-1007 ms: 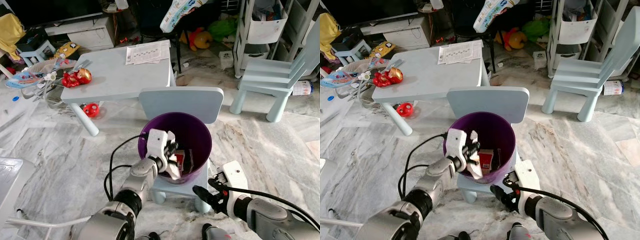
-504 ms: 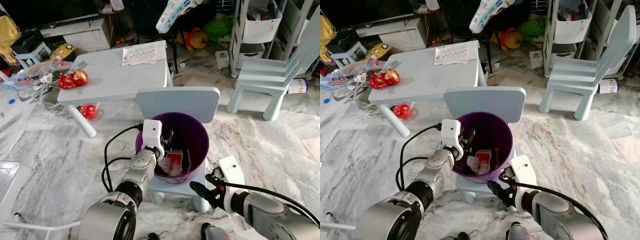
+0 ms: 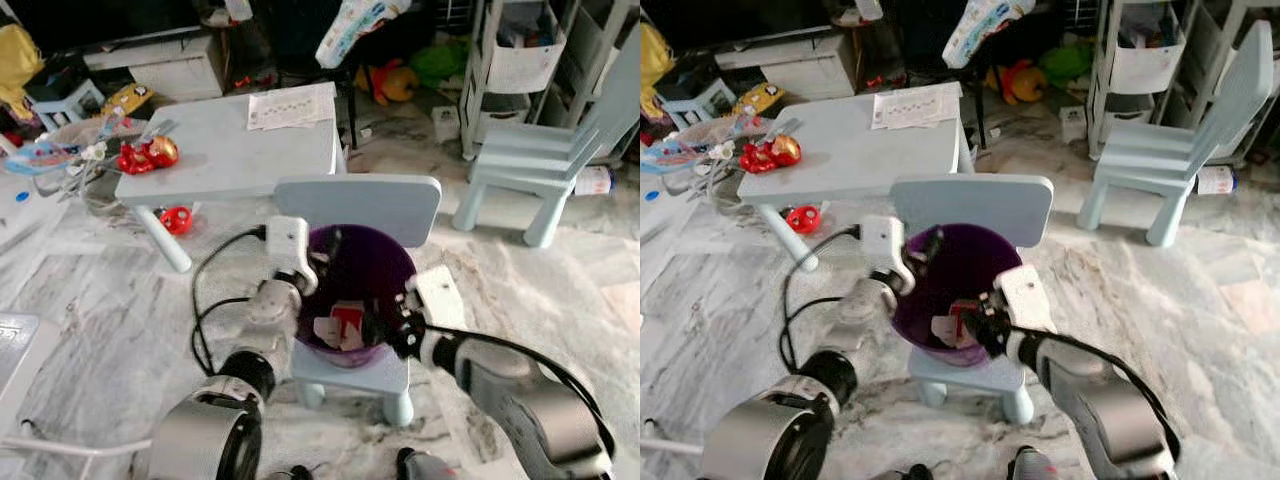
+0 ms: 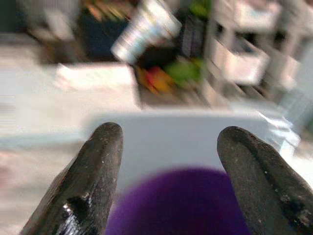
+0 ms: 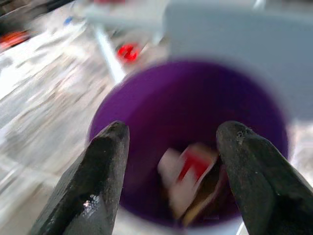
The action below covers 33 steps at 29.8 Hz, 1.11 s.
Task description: Picking trash to rubbish bin
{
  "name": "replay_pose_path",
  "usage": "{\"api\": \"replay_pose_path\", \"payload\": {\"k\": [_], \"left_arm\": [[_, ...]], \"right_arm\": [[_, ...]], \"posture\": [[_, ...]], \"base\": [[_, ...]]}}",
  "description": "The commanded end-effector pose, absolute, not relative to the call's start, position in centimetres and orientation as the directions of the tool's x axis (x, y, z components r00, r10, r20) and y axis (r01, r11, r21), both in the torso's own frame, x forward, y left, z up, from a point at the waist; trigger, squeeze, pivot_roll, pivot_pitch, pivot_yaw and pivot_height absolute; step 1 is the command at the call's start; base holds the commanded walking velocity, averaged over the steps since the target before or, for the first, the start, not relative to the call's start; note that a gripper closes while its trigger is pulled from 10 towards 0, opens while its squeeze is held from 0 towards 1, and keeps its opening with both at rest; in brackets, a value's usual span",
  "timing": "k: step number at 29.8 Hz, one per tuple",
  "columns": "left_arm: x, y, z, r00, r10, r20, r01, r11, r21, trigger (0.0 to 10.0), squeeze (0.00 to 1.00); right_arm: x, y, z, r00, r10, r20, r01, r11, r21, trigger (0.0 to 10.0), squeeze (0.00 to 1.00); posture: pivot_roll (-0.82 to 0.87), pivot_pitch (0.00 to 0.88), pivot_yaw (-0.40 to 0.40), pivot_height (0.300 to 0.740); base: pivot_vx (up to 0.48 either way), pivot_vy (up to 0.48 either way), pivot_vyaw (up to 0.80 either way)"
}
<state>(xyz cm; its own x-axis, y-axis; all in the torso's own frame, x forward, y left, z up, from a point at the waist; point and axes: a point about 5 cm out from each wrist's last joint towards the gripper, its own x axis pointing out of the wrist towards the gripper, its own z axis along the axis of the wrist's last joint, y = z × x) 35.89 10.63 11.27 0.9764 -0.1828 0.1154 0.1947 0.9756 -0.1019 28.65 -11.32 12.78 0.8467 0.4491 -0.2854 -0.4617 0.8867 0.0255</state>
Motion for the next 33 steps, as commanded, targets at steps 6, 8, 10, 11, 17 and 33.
{"api": "replay_pose_path", "payload": {"k": [6, 8, 10, 11, 17, 33], "left_arm": [[34.6, 13.5, 12.9, 0.962, -0.09, 0.256, 0.097, 0.995, -0.018, 10.0, 0.0], [34.4, 13.6, 13.0, 0.961, -0.084, 0.262, 0.091, 0.996, -0.015, 10.0, 0.0], [33.3, 14.1, 13.3, 0.957, -0.079, 0.278, 0.083, 0.997, -0.002, 10.0, 0.0], [33.3, 14.1, 13.3, 0.957, -0.079, 0.278, 0.083, 0.997, -0.002, 10.0, 0.0], [31.8, 15.0, 13.6, 0.964, 0.022, 0.266, -0.016, 1.0, -0.024, 10.0, 0.0], [31.8, 14.3, 14.3, 0.97, 0.067, 0.234, -0.051, 0.996, -0.074, 10.0, 0.0]], "right_arm": [[31.6, -10.7, 14.4, 0.922, 0.367, -0.125, -0.375, 0.926, -0.047, 10.0, 0.0], [31.7, -10.6, 14.4, 0.922, 0.368, -0.117, -0.376, 0.925, -0.055, 10.0, 0.0], [32.2, -9.5, 14.4, 0.918, 0.388, -0.08, -0.394, 0.916, -0.081, 10.0, 0.0], [32.2, -9.5, 14.4, 0.918, 0.388, -0.08, -0.394, 0.916, -0.081, 10.0, 0.0], [33.3, -8.0, 15.1, 0.909, 0.416, -0.018, -0.416, 0.907, -0.072, 10.0, 0.0], [34.4, -7.9, 16.0, 0.911, 0.41, 0.04, -0.406, 0.911, -0.076, 10.0, 0.0]], "posture": [[-0.1, 0.041, 0.07, 0.74], [-0.1, 0.041, 0.07, 0.74], [-0.06, 0.023, 0.053, 0.74], [-0.06, 0.023, 0.053, 0.74], [-0.04, 0.008, 0.035, 0.74], [-0.06, 0.004, 0.016, 0.74]], "base": [[0.0, 0.0, 0.0], [0.0, 0.0, 0.0], [0.0, 0.0, 0.0], [0.0, 0.0, 0.0], [0.0, 0.0, 0.57], [0.0, 0.0, 0.8]]}}
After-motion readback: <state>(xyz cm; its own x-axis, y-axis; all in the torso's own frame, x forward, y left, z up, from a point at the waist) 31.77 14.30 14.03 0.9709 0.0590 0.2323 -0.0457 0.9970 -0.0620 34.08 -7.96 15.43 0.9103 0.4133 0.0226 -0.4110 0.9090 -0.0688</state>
